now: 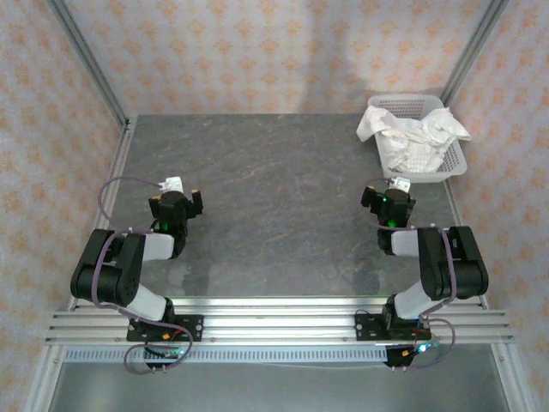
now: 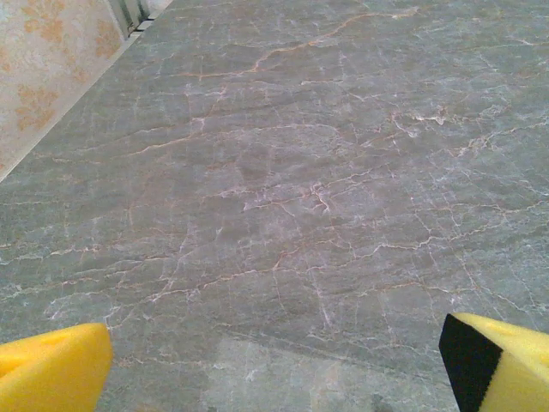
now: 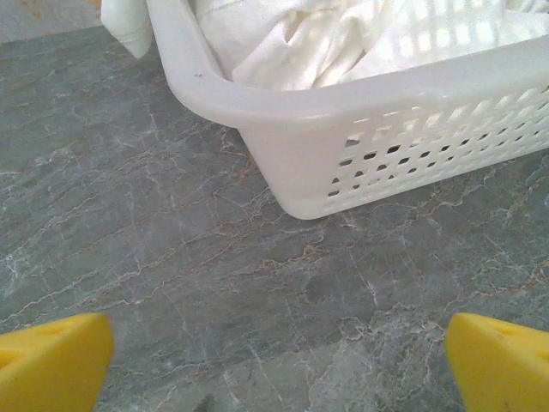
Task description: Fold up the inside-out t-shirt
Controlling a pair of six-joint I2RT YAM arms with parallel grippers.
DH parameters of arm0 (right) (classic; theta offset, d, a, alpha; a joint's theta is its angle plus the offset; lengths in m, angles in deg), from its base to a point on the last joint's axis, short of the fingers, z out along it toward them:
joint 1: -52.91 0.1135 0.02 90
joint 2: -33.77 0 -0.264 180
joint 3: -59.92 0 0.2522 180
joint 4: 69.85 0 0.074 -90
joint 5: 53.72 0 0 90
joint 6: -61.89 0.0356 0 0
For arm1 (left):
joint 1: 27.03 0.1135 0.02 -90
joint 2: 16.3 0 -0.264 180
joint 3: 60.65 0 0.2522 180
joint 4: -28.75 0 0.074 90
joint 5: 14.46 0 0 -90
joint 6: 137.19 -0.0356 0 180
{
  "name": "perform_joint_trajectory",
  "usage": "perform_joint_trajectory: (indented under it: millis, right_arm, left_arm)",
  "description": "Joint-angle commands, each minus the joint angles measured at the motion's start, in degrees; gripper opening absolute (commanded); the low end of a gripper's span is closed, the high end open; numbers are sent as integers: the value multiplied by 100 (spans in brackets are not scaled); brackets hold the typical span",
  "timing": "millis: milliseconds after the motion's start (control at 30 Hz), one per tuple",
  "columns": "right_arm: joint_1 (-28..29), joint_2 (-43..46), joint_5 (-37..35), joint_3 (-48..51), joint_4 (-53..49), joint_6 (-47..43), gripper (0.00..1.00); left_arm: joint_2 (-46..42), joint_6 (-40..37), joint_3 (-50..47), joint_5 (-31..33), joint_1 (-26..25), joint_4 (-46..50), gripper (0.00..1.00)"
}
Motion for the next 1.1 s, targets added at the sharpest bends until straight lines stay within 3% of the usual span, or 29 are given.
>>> perform_joint_trajectory:
  millis: [0,800,867,967,1067]
  right_arm:
    - [19,38,2,-44,141,-25,99]
    - [19,228,-188,26,180,69,99]
    - [37,877,-83,-132,-673,27,99]
    - [28,1882,-641,-1087,-3221,1072,99]
    - [30,2140,-446,-2063,-4549,1718,100]
  left_arm:
    - [-92,-64,103,18,-5,-171,100]
    - [-143,6,106,141,13,-147,100]
    - [-486,113,165,333,21,260,100]
    - [-1486,310,613,423,-2,1970,100]
    - [-2621,837,641,242,-161,2805,100]
